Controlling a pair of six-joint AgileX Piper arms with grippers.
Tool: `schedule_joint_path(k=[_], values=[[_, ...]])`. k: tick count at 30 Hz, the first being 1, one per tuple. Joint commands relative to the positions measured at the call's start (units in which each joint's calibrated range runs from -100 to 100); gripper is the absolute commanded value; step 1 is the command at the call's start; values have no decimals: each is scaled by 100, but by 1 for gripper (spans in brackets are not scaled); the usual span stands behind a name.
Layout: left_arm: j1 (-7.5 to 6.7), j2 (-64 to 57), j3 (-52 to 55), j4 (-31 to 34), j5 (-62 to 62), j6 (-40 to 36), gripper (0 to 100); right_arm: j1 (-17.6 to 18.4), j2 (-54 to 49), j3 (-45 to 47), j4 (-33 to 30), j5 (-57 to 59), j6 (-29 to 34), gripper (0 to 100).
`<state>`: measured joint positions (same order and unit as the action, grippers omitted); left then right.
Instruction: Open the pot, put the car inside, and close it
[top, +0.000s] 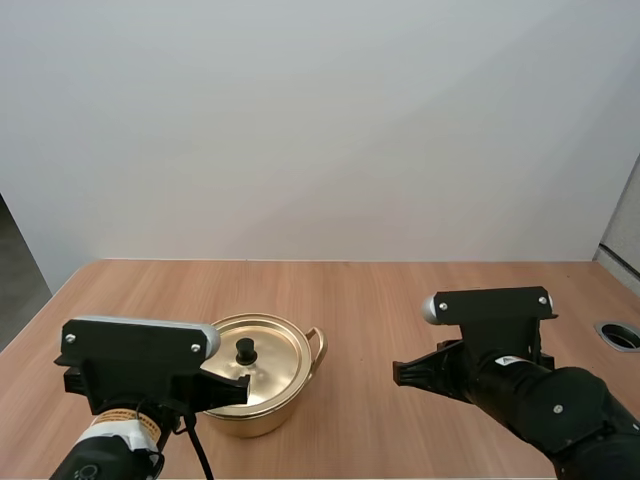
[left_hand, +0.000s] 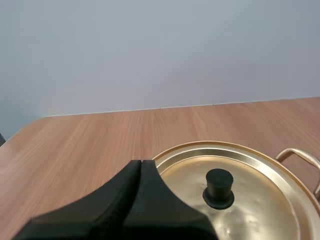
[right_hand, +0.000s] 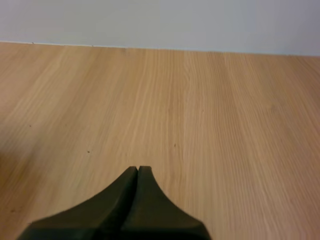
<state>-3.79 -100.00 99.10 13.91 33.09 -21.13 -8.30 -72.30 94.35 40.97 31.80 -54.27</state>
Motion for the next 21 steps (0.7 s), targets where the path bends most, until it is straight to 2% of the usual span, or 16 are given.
schedule_joint_path(k=[1, 6, 7, 9, 13, 17, 21], values=[[-2, 0, 0, 93, 12, -151, 0, -2, -3, 351, 233, -569, -153, 0], [-2, 0, 0, 93, 12, -151, 0, 81, -3, 565, 993, -1459, -856, 0], [-2, 0, 0, 93, 12, -151, 0, 99, -3, 565, 980, -1459, -876, 0], [-2, 0, 0, 93, 12, -151, 0, 362, -234, 565, 853, -1520, -876, 0], [-2, 0, 0, 93, 12, -151, 0, 702, -1326, 565, 842, -1518, -846, 0], [-2, 0, 0, 93, 12, -151, 0, 701, -2770, 565, 842, -1333, -835, 0], [-2, 0, 0, 93, 12, -151, 0, 649, -2568, 565, 901, -1585, -784, 0]])
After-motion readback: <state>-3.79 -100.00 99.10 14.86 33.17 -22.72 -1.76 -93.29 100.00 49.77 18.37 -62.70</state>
